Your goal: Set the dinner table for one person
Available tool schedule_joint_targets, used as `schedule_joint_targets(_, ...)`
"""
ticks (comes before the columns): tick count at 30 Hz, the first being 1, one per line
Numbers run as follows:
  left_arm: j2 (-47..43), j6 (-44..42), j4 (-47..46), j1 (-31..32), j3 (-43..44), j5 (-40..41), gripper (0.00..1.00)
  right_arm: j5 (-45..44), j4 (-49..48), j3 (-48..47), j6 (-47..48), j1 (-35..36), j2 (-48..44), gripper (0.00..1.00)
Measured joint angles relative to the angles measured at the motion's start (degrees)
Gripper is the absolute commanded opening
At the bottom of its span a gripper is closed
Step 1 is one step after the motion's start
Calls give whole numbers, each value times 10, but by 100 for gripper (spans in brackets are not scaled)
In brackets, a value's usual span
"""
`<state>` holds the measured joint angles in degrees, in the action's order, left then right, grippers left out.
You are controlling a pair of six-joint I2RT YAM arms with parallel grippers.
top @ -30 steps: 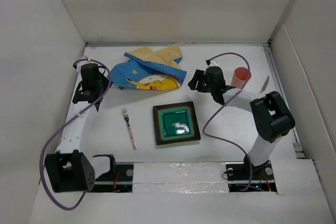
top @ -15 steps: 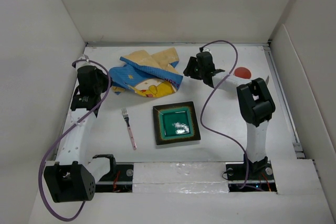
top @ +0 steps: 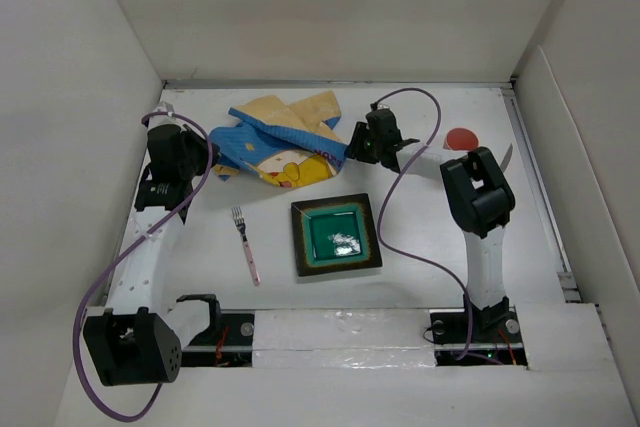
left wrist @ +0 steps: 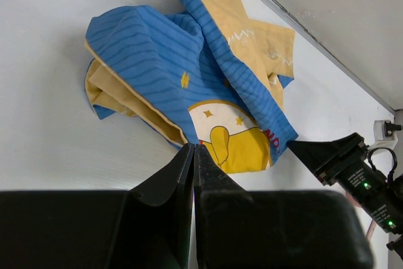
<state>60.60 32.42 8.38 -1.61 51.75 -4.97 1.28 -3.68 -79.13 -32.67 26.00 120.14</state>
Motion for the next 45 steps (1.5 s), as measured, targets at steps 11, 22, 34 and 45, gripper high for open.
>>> schedule_joint_targets(11, 6, 0, 0, 0, 0, -7, 0, 27, -27, -11, -4, -3, 19, 36)
schedule_joint_targets(22, 18, 0, -1, 0, 0, -10, 0, 37, -65, 11, -17, -5, 18, 0)
schedule_joint_targets(34, 40, 52, -10, 0, 117, -13, 0, 6, -62, 80, -4, -18, -269, 0)
schedule_joint_targets(45, 102, 120, -76, -8, 374, -38, 0, -69, 105, -84, 87, -74, -523, 0)
